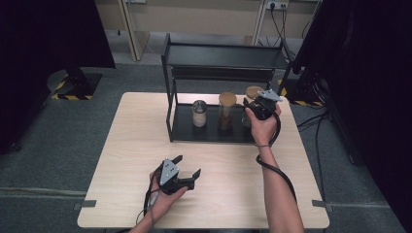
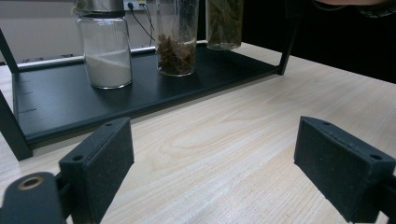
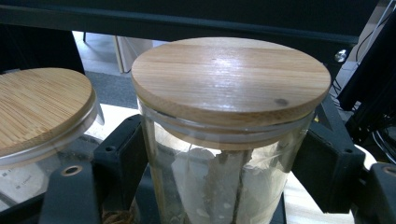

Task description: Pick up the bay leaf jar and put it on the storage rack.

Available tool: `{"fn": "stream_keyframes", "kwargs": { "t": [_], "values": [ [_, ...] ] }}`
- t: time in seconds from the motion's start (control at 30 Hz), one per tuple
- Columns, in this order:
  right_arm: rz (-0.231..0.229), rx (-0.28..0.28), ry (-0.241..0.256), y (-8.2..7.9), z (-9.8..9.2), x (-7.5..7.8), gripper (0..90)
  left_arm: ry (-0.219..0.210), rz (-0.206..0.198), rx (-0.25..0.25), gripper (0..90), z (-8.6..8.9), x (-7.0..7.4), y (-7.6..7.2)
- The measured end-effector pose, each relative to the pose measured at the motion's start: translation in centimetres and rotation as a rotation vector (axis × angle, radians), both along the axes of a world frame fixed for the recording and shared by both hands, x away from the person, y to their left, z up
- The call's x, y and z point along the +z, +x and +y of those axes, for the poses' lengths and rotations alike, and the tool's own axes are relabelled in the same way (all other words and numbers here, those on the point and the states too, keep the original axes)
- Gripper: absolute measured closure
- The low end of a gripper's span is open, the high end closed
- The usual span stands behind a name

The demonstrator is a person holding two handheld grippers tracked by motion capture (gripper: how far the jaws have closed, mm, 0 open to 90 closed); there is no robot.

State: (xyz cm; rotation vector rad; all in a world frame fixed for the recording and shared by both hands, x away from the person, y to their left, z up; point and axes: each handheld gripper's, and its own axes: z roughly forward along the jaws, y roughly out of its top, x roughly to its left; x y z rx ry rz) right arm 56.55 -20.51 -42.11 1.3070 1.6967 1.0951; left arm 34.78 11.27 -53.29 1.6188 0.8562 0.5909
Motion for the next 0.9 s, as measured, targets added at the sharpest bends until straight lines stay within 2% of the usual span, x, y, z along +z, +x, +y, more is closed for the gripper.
{"fn": "stream_keyframes", "kwargs": {
  "t": [0.9],
  "values": [
    [0.01,0.001,0.003,0.87,0.36,-0.39,25.0,-0.003,0.0,0.001,11.8,0.03,-0.01,0.0]
  ]
}}
